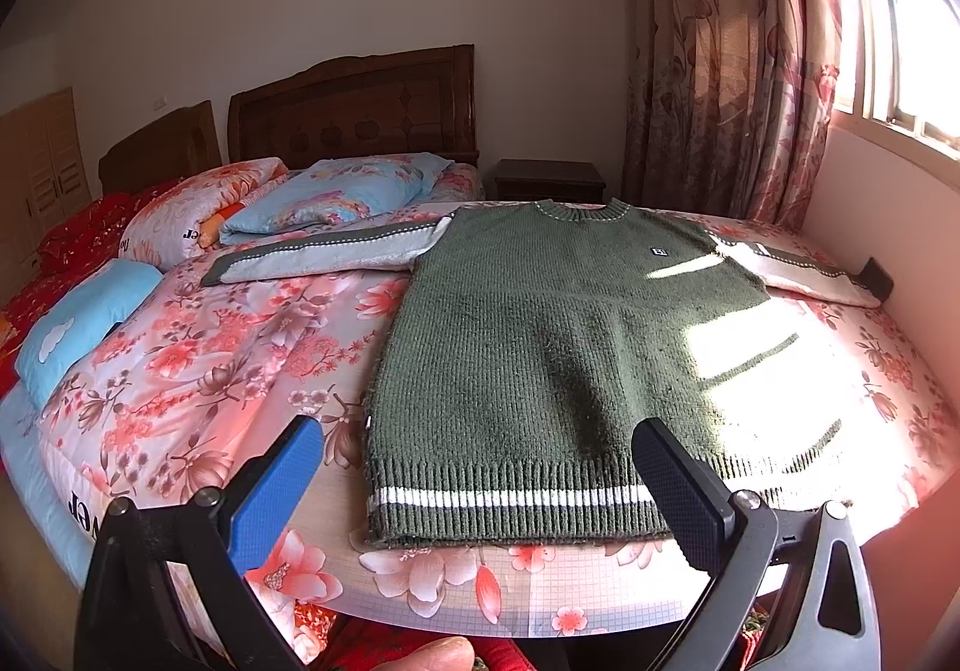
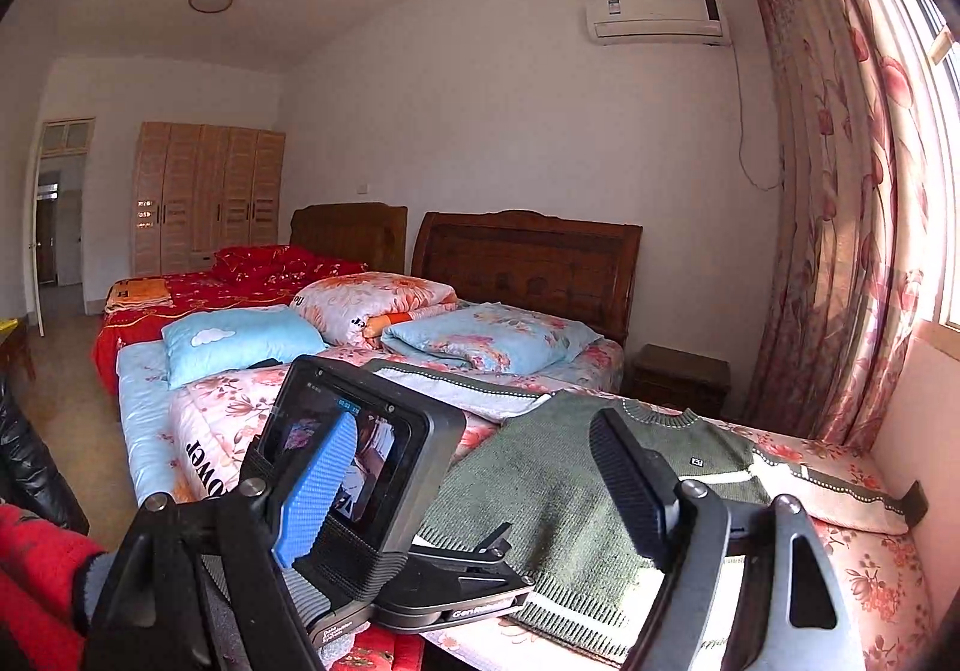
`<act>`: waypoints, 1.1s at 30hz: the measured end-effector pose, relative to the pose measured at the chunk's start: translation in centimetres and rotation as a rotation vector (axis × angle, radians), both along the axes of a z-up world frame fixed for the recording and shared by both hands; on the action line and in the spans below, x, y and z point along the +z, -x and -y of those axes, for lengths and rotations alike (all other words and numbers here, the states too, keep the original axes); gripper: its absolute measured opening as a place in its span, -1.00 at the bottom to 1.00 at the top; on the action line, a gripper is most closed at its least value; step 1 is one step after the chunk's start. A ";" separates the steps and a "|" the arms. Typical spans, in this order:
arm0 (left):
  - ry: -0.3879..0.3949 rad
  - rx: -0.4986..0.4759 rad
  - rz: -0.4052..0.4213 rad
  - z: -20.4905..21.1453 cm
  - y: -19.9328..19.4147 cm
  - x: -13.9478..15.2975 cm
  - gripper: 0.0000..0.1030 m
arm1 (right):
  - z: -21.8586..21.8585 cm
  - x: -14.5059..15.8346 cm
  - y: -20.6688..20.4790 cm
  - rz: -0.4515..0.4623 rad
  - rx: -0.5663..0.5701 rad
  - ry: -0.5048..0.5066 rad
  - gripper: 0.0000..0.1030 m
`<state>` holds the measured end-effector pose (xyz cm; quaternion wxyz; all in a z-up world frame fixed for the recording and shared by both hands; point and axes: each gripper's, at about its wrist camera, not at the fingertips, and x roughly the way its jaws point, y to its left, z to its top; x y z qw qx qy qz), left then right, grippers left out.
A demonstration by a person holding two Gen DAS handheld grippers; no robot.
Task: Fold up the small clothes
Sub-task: 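Move the right gripper to the sweater's sleeve cuff and grasp it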
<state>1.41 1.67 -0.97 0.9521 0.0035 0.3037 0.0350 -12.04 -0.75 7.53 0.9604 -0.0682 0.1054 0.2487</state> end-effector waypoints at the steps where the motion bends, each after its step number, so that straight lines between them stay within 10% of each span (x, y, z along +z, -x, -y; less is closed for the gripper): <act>1: 0.000 0.000 0.000 0.0 0.0 0.0 1.00 | 0.3 -0.1 0.0 -0.003 -0.004 -0.006 0.59; 17: -0.004 -0.034 -0.159 0.5 -2.4 -3.1 1.00 | 10.0 -3.4 -4.7 -0.193 -0.189 -0.284 0.60; 27: -0.143 -0.087 -0.284 3.8 -14.2 -4.9 1.00 | 27.2 -12.3 -17.9 -0.593 -0.674 -0.462 0.59; 33: -0.192 -0.098 -0.348 5.3 -22.9 -6.1 1.00 | 36.0 -14.0 -23.2 -0.657 -0.835 -0.531 0.58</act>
